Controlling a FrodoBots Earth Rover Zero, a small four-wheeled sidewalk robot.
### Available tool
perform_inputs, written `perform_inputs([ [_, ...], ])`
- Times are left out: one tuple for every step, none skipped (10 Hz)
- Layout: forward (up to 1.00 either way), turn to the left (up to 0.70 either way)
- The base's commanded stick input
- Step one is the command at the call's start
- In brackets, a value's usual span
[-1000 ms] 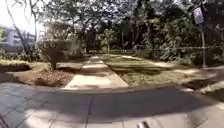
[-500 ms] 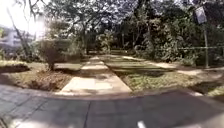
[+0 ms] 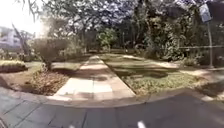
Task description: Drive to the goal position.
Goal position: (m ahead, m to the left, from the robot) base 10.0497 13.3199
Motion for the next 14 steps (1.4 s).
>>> perform_inputs([
  [0.5, 0.21],
  [0.5, 0.5],
  [0.5, 0.5],
  [0.5, 0.5],
  [0.5, 0.22],
  [0.5, 0.0],
  [0.5, 0.0],
  [0.5, 0.0],
  [0.5, 0.0],
  [0.5, 0.0],
  [0.5, 0.0],
  [0.5, 0.0],
  [0.5, 0.0],
  [0.5, 0.0],
])
